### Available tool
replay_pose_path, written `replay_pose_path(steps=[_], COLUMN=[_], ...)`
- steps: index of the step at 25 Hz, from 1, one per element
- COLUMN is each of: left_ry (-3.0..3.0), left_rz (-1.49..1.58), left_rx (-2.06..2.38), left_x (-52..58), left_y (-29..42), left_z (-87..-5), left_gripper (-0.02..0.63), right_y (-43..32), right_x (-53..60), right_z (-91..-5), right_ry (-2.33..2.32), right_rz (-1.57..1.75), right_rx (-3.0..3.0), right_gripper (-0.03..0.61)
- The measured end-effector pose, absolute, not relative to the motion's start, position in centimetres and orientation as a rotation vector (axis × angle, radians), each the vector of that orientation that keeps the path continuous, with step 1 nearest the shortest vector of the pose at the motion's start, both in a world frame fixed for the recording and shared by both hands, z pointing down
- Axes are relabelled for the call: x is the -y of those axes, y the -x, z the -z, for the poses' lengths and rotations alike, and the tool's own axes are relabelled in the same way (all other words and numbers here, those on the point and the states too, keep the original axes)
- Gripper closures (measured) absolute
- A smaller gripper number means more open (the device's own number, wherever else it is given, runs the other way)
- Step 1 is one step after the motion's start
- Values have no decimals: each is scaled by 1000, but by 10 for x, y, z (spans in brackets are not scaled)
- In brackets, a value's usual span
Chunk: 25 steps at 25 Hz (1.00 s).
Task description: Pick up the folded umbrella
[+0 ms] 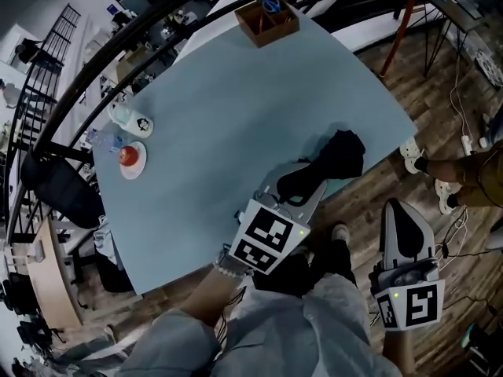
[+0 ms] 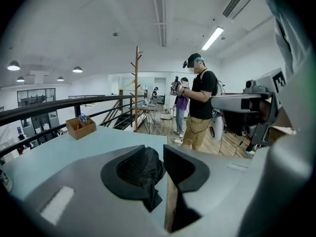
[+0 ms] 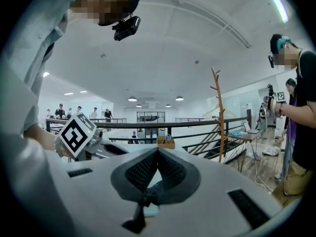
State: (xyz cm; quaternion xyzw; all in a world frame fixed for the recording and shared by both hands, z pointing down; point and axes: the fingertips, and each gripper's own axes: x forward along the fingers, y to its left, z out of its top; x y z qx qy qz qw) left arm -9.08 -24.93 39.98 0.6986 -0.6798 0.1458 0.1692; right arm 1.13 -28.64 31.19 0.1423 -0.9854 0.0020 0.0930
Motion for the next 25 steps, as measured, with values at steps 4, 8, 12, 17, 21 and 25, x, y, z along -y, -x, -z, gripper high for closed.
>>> replay_pose_path(steps=[4,8,12,17,21,25], left_ry=[-1972,-1886,-1783,-1684,-1619,-1556], left_rz=[-491,-626,-763,-948,-1082,-1168], left_rx=[1847,1772,1682,1570,1478,1416], left_x=[266,281,291,297,297,297], left_y=[86,86,92,98,101,107], left_z=[-422,-458,-497,-539,-566,-591], left_gripper=[444,379,374,362,360,360], right_y=[1,7,10,13,15,15], right_x=[308,334,355,378,391,404], right_z=[-315,-319,-320,-323,-329,-338], right_ry=[-330,-256,-159,-66,12,53], right_rz=[-28,-41,-35,-47,-56,-114], right_rx=[2937,2938,2943,2947,2939,2913], right_gripper=[581,581,581,581,581,580])
